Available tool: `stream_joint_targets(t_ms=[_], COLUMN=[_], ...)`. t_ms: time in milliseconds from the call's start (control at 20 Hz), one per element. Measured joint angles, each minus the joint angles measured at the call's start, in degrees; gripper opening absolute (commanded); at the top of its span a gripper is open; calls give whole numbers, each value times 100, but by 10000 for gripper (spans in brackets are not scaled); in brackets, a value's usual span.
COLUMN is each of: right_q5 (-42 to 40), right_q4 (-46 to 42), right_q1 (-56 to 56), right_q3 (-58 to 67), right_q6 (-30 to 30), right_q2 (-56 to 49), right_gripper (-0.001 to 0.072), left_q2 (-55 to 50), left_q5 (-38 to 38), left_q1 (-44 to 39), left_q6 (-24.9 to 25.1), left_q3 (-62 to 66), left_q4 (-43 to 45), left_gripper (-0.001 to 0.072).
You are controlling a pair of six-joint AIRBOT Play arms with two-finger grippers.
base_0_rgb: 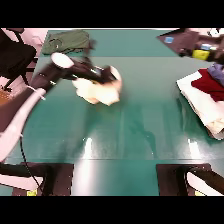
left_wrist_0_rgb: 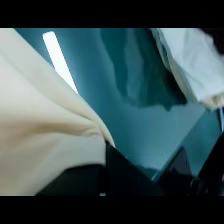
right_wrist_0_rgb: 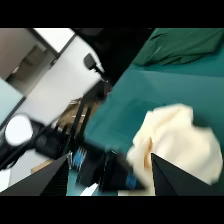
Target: Fold the shirts.
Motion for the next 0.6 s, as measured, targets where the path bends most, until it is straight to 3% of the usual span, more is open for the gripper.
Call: stream_joint_targets(t_ms=[150, 300, 450, 600], right_q5=[522, 866, 647, 245], right_q4=[-588, -1145, -1294, -1154], right_q1=[-579, -905, -1038, -1054], right_q3=[-151, -931, -2116, -3189], right_q6=[450, 820, 977, 1064], right_q2=[219, 535, 918, 1008], right_gripper=[575, 575, 575, 578], left_q2=[-44, -50, -22, 181], left_q5=[-168, -734, -1816, -2618], left_q1=[-1130, -1613, -1803, -1873], left_q6=[-581, -1460, -2035, -2280], left_q3=[-2, -2, -4, -81], left_q4=[979, 2406, 3853, 4887], left_gripper=[20, 20, 20, 20])
